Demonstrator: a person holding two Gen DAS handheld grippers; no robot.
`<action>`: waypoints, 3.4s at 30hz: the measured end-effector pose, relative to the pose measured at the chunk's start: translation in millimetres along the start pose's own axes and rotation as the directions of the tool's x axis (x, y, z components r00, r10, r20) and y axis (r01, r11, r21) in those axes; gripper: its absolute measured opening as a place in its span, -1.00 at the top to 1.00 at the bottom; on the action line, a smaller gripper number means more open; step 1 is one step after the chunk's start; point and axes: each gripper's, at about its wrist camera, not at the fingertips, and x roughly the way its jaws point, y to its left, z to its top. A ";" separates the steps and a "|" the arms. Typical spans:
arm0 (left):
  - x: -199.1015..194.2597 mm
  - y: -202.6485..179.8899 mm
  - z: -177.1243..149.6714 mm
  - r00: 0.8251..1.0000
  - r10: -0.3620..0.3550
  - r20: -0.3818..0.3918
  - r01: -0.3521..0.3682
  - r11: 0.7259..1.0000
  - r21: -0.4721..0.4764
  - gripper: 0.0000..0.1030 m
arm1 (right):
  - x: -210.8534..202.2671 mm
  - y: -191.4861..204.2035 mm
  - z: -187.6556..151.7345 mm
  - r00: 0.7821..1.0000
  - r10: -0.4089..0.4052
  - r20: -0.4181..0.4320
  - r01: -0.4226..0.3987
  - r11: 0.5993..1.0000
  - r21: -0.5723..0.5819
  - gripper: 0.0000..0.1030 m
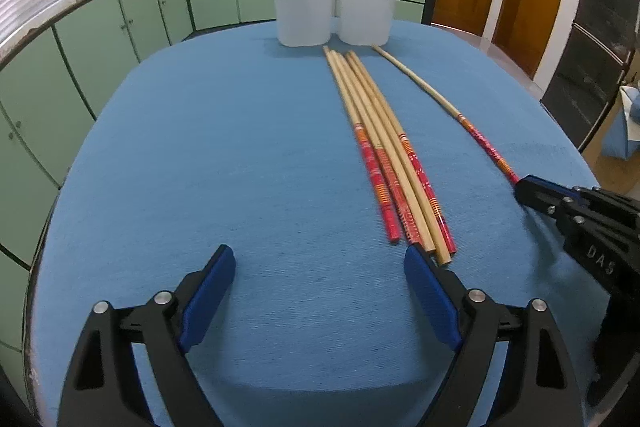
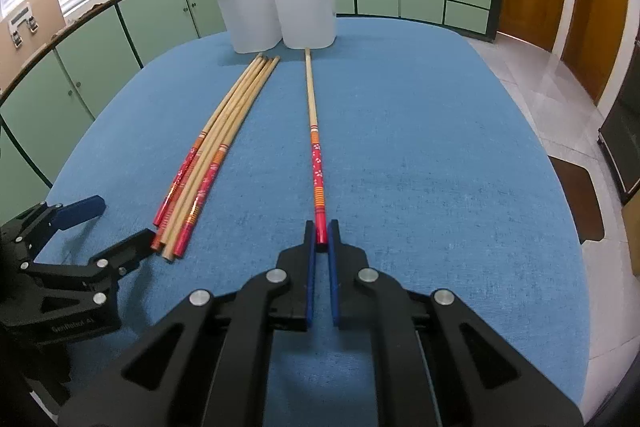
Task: Organize utensils
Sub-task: 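Close the left tool on another red-patterned chopstick while the right tool holds its chopstick, then lift both red-patterned chopsticks and carry them over the white holder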
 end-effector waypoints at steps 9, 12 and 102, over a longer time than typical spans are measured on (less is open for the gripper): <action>3.1 -4.6 3.9 1.000 0.000 0.014 0.000 1.000 -0.029 -0.53 | -0.2 -3.4 0.4 1.000 0.018 -0.005 -0.018 1.000 0.011 0.88; 3.3 -1.2 4.2 1.000 0.007 0.023 -0.006 0.999 -0.045 -0.35 | -0.3 -3.3 0.2 1.000 0.018 -0.005 -0.018 1.000 0.010 0.88; -125.9 26.7 336.2 0.774 -0.092 0.626 0.071 0.996 0.059 0.89 | -98.1 2.3 362.5 0.891 0.110 0.441 -0.058 0.990 -0.129 0.91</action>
